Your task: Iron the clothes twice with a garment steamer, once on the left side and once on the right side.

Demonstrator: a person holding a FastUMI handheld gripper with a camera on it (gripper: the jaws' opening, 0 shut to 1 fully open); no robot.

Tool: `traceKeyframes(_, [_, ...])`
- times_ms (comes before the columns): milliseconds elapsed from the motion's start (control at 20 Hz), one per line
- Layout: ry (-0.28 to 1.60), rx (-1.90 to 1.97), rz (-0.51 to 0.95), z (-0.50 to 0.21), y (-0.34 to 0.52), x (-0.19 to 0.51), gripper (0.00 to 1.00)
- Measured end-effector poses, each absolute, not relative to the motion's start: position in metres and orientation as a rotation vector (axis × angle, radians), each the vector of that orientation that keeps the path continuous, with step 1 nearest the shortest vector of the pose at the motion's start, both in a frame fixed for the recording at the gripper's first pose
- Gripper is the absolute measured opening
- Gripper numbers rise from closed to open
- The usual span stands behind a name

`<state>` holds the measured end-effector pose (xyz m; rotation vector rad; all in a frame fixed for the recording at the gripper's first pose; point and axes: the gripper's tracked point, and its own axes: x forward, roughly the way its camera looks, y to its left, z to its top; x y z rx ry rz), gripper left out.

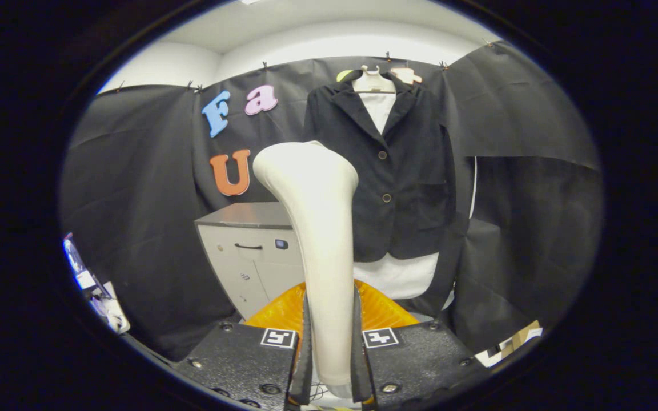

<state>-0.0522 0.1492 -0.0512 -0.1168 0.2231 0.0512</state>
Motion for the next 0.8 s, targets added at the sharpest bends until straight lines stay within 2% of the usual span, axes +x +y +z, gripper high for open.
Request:
traceKeyframes(350, [0.252,-0.124,0.108,-0.072,0.14,-0.085,0.3])
traceKeyframes(800, [0.212,-0.097,0.064,-0.06,0.142,-0.091,0.3])
